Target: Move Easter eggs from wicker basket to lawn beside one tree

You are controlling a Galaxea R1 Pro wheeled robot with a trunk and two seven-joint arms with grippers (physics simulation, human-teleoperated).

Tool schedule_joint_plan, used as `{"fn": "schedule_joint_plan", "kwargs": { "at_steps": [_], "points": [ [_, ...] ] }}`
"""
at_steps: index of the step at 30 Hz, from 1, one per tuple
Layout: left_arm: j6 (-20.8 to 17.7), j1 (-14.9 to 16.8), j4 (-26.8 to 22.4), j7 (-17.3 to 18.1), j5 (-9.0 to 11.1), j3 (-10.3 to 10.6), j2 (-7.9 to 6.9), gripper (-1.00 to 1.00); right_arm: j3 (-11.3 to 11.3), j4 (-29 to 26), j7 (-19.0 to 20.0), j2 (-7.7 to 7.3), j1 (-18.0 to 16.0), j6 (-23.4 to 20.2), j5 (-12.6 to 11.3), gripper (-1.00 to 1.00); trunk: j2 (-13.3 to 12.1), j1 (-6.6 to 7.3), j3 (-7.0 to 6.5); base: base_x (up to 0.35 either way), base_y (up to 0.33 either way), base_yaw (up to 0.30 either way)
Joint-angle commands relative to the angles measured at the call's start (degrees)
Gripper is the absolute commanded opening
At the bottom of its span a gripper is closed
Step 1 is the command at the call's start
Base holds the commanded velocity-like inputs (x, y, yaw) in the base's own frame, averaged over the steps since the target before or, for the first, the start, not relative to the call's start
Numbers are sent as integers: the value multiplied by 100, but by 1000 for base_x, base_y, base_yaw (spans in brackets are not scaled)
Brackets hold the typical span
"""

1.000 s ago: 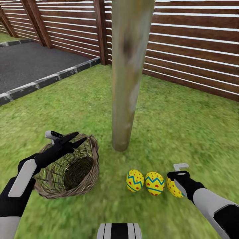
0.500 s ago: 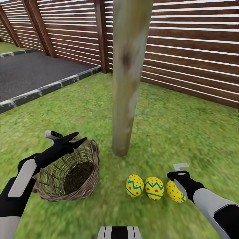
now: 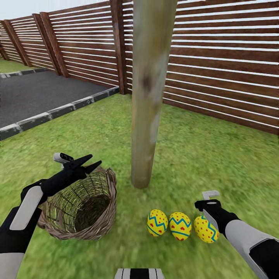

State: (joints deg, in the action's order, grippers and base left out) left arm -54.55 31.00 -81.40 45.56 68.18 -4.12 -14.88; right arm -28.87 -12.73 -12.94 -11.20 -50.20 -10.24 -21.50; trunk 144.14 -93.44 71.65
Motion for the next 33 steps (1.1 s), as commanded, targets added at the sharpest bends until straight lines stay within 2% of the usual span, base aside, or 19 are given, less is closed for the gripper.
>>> {"fn": "schedule_joint_plan", "kwargs": {
  "at_steps": [1,9,19,23,29,33],
  "points": [
    [-21,3,1,12,-6,-4,-2,100,-48,-18,-33,-5,0,-40,-43,100,0,3,-18,0,0,0],
    [-25,3,37,-262,-7,-12,-6,100,-48,-19,-33,-5,1,-39,-47,100,-11,24,-196,0,0,0],
    [-21,3,69,-420,-40,-53,-54,100,-48,-19,-25,61,18,-42,-55,100,-24,50,-417,0,0,0],
    [-13,3,71,-837,-42,-65,-66,100,-48,-19,-20,72,18,-46,-57,100,-29,60,-506,0,0,0],
    [-4,3,78,-1766,-35,-37,-40,100,-48,-19,5,76,19,-48,-63,100,-38,75,-639,0,0,0],
    [-5,3,76,-1997,-27,-22,-29,100,-47,-17,10,108,24,-48,-65,100,-43,86,-727,-112,0,0]
  ]
}}
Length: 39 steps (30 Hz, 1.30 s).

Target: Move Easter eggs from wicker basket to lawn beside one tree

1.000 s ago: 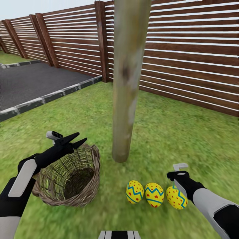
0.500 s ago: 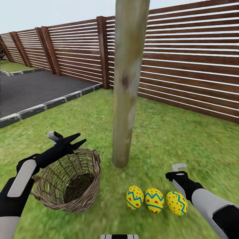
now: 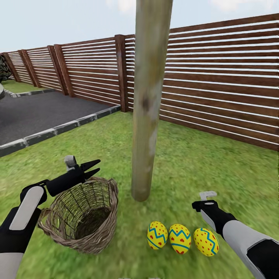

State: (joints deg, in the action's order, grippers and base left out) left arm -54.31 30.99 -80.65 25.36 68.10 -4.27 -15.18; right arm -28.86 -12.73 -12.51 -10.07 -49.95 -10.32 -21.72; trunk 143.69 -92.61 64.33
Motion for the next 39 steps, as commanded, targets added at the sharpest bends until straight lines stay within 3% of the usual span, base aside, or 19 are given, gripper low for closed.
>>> {"fn": "schedule_joint_plan", "kwargs": {
  "at_steps": [1,7,19,24,26,33,39],
  "points": [
    [-31,3,0,10,-17,-6,-1,100,-49,-17,-33,-2,3,-40,-43,100,0,6,-18,-258,0,0],
    [-29,3,-2,-12,-16,-12,-6,100,-45,-18,-32,4,10,-40,-35,100,-8,21,-151,-281,0,0],
    [-22,3,1,-32,-30,-18,-22,100,-47,-22,-27,3,12,-40,-42,100,-24,52,-417,-19,0,0],
    [-23,3,0,-295,-123,-19,-82,100,-41,-28,-16,-3,9,-47,-43,100,-30,65,-528,0,0,0],
    [-25,3,0,-434,-189,-16,-168,100,-41,-28,-15,-4,9,-48,-52,100,-33,70,-572,0,0,0],
    [-41,-2,21,-764,-320,-32,-735,100,-33,-28,-18,-12,4,-49,-58,100,-43,88,-727,0,0,0],
    [-44,-40,335,-794,-832,-45,-1317,100,-41,-21,-32,-7,3,-49,-36,100,-204,180,-843,0,0,0]
  ]
}}
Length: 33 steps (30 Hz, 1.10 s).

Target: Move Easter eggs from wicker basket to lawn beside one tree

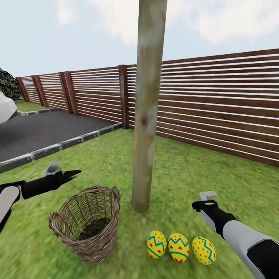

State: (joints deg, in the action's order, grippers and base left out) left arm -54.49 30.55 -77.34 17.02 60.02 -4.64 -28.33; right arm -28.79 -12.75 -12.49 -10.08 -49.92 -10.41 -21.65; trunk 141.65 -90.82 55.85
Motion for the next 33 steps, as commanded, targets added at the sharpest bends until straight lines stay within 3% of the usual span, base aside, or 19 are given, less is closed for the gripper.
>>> {"fn": "schedule_joint_plan", "kwargs": {
  "at_steps": [1,6,8,9,10,11,13,14,17,25,29,33],
  "points": [
    [-25,-14,138,38,-68,-8,-67,100,-48,-17,-33,-4,-1,-42,-42,100,-39,24,-13,0,0,0],
    [28,-89,1246,38,-230,-55,-390,100,-48,-12,-34,-3,1,-48,-41,100,-240,134,-102,0,0,0],
    [65,-99,1900,38,-341,-99,-653,100,-51,6,-28,13,11,-50,-62,100,-320,177,-138,0,0,0],
    [212,-101,2448,38,-396,-107,-816,100,-48,32,-26,135,23,-56,-66,100,-360,199,-156,0,0,0],
    [311,-102,2588,38,-477,-107,-846,100,-48,33,-25,160,27,-55,-67,100,-400,221,-174,0,0,0],
    [425,-102,2715,38,-635,-107,-864,100,-48,34,-25,179,30,-53,-67,100,-440,243,-192,0,0,0],
    [770,-102,2983,53,-1428,-105,-857,100,-48,25,-25,207,33,-50,-63,100,-520,287,-228,0,0,0],
    [842,-102,3042,63,-1659,-106,-851,100,-48,23,-25,211,34,-50,-63,100,-561,309,-246,0,0,0],
    [957,-102,3228,77,-1982,-107,-843,100,-48,23,-25,213,34,-49,-62,100,-681,375,-300,0,0,0],
    [1215,-102,3567,90,-2106,-220,-889,100,-48,45,-25,217,34,-49,-67,100,-1002,551,-444,0,0,0],
    [1230,-105,3749,84,-2115,-231,-904,100,-48,57,-25,210,34,-56,-71,100,-1002,551,-444,0,0,0],
    [1501,-110,4180,81,-2127,-233,-1072,100,-48,75,-31,216,39,-57,-79,100,-1002,551,-444,0,0,0]
  ]
}}
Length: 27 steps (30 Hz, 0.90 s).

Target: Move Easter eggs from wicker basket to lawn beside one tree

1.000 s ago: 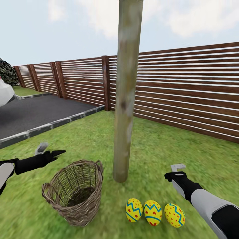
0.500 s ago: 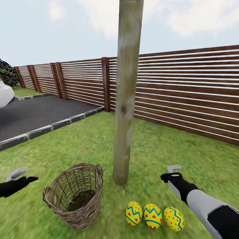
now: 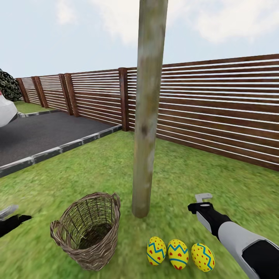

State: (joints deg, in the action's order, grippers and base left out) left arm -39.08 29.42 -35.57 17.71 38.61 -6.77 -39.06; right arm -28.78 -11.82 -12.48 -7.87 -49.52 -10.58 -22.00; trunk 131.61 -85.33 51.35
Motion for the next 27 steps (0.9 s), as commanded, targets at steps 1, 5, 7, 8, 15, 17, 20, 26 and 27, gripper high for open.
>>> {"fn": "schedule_joint_plan", "kwargs": {
  "at_steps": [1,5,7,8,15,17,20,26,27],
  "points": [
    [87,3,141,16,11,-20,-49,100,-49,-16,-33,-5,1,-40,-46,100,2,1,6,0,0,0],
    [673,2,902,21,0,15,-125,100,-43,-12,-35,-11,19,-34,-52,100,2,1,6,0,0,0],
    [1079,2,1341,22,-18,45,-125,100,-41,-4,-35,-16,38,-32,-57,100,2,1,6,0,0,0],
    [1217,2,1476,22,-22,69,-120,100,-40,1,-35,-18,58,-32,-57,100,2,1,6,0,0,0],
    [1879,2,2029,37,-17,1045,71,100,-40,71,-35,-28,201,-10,-33,100,2,1,6,0,0,0],
    [2024,2,2117,39,-14,1203,148,100,-40,79,-35,-29,243,-6,-29,100,2,1,6,0,0,0],
    [2281,2,2353,54,-12,1342,307,100,-40,82,-35,-30,384,82,-17,100,2,1,6,0,0,0],
    [2579,-19,2512,490,-12,1499,406,100,-40,90,-35,-30,532,300,-29,100,2,1,6,0,0,0],
    [2590,-21,2546,584,-12,1513,406,100,-40,102,-35,-27,555,310,-24,100,2,1,6,0,0,0]
  ]
}}
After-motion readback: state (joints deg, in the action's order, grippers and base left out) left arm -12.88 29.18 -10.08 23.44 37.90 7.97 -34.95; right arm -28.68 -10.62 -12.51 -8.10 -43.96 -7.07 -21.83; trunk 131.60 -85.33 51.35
